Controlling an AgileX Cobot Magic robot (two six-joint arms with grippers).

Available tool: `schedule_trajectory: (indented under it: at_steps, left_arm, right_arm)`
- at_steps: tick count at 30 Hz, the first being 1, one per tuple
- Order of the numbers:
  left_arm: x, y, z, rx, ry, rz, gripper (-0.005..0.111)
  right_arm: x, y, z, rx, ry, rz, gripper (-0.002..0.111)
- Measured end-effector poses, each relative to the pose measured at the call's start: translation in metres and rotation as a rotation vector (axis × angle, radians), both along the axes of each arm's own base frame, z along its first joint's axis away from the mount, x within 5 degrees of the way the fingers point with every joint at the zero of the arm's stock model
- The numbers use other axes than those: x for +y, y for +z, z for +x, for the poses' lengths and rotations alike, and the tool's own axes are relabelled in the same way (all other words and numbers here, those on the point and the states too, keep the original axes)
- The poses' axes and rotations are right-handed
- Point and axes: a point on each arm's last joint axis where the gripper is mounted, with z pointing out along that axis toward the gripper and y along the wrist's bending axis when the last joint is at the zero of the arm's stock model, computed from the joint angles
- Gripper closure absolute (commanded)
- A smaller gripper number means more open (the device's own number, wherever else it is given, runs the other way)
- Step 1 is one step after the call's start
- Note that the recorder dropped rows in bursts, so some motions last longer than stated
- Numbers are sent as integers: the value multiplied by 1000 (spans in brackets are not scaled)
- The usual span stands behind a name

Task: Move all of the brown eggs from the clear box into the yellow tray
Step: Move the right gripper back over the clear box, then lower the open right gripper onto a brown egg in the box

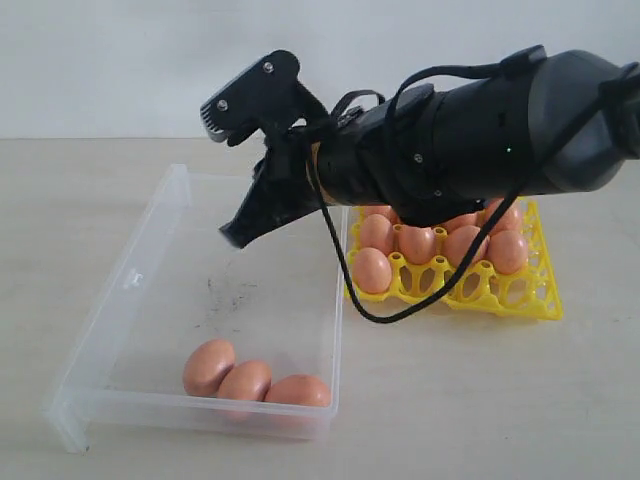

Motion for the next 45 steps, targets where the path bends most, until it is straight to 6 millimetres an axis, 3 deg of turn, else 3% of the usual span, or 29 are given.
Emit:
schedule_trajectory:
  at_steps: [6, 11, 15, 24, 27, 30, 34, 38, 45]
  left_arm:
    - [0, 0, 0, 0, 0, 0, 103]
    - [0, 0, 0, 0, 0, 0, 103]
    - [0, 0, 0, 0, 0, 0, 103]
    - [0, 0, 0, 0, 0, 0, 103]
    - [0, 0, 0, 0, 0, 0, 103]
    - [0, 0, 0, 0, 0, 0, 103]
    - [0, 0, 0, 0, 0, 0, 103]
    - [0, 0, 0, 0, 0, 0, 103]
    - [0, 0, 0, 0, 0, 0, 103]
  right_arm:
    - [-32, 8, 19, -233, -249, -309, 109]
    - [-43, -5, 9, -67, -215, -503, 109]
    - [-34, -9, -7, 150, -96, -430, 109]
    - [16, 42, -23, 632, 122, -175, 109]
    - [30, 38, -16, 743, 126, -177, 109]
    - [39, 20, -9, 829, 104, -207, 108]
    - [43, -10, -7, 926, 103, -293, 91]
    - [42, -28, -10, 995, 117, -365, 58]
    - [42, -29, -9, 1017, 56, -339, 56]
